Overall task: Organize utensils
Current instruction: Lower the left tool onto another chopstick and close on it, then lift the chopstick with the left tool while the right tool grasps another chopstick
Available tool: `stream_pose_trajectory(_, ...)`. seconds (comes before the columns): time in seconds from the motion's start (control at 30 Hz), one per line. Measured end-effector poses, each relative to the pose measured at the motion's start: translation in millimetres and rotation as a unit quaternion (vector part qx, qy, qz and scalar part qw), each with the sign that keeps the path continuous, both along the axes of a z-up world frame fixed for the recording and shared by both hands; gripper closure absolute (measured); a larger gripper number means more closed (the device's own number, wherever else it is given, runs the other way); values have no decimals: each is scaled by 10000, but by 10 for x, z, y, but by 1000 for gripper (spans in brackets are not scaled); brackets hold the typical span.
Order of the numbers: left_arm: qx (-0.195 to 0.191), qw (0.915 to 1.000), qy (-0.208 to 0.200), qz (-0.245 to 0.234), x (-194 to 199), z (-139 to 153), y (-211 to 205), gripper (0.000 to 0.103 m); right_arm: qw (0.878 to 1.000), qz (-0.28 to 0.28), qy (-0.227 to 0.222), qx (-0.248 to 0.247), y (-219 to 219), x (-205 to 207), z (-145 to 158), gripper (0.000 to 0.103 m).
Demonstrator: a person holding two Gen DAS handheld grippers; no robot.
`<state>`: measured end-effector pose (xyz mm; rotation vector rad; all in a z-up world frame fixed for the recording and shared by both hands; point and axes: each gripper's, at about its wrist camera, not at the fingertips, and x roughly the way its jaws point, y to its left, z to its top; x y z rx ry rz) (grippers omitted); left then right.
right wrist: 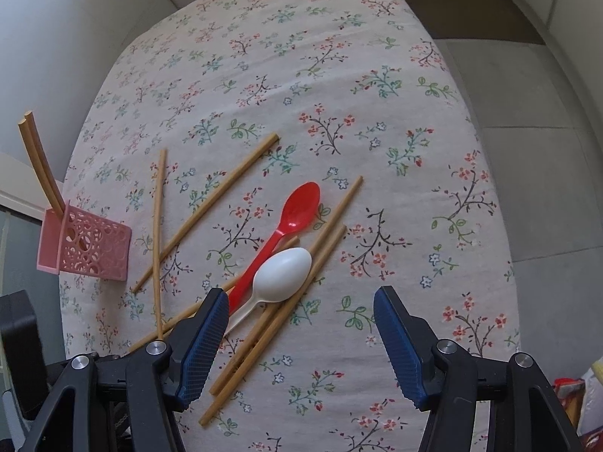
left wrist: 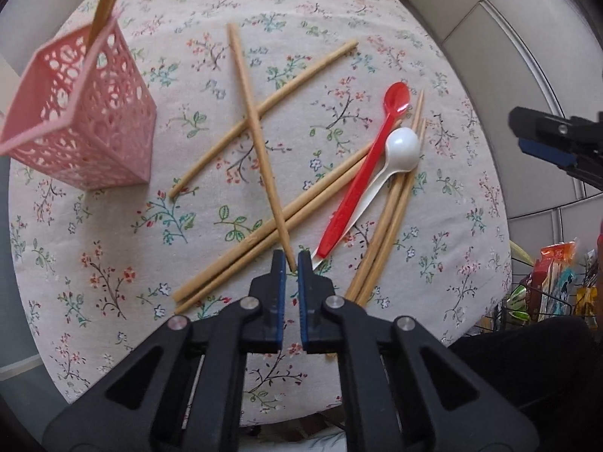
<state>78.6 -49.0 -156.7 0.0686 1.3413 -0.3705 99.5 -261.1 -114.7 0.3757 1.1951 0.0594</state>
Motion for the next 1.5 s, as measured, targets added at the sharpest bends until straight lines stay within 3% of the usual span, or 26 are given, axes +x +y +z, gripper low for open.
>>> stream_pose_trajectory(0.2,-557,9934,-869,-493,-68,579,-55,98,9999,-114,-60,80,-69,16,42,34)
stream_pose_trajectory(0.43,-197,9888,-1352,-607,68,674,-130,98,9995,-292,-12,144,-203,44,0,34)
stream_pose_trajectory(0.53,-65,9779,-1972,-686,-21,930,-150,98,9992,-365,-52,171,-280,41,28,34)
stream_pose_trajectory(0.7,-84,9528,-2980,-577,-130,1366,-38,98,9987,-431,-172,196,-325,49,88,34)
stream_pose_trajectory(0.87,-222,9352,-3512,-396,-143,1554,77,98,9986,-456,-145,236,-314,124,25,34)
stream_pose_trajectory(1.03,-475,9235,-3802,-175,-118,1666,181,98,9975,-526,-161,450,-277,297,-83,34)
stream_pose_trajectory(1.2,-649,9180,-3912,-49,-118,1712,261,98,9964,-497,-47,682,-106,599,-245,38)
stream_pose_trajectory(1.37,-791,9155,-3945,68,-105,1742,372,98,9958,-447,255,754,126,974,-503,58)
stream_pose_trajectory(1.5,-881,9162,-3908,115,-97,1745,450,98,9948,-550,462,723,228,1195,-677,67)
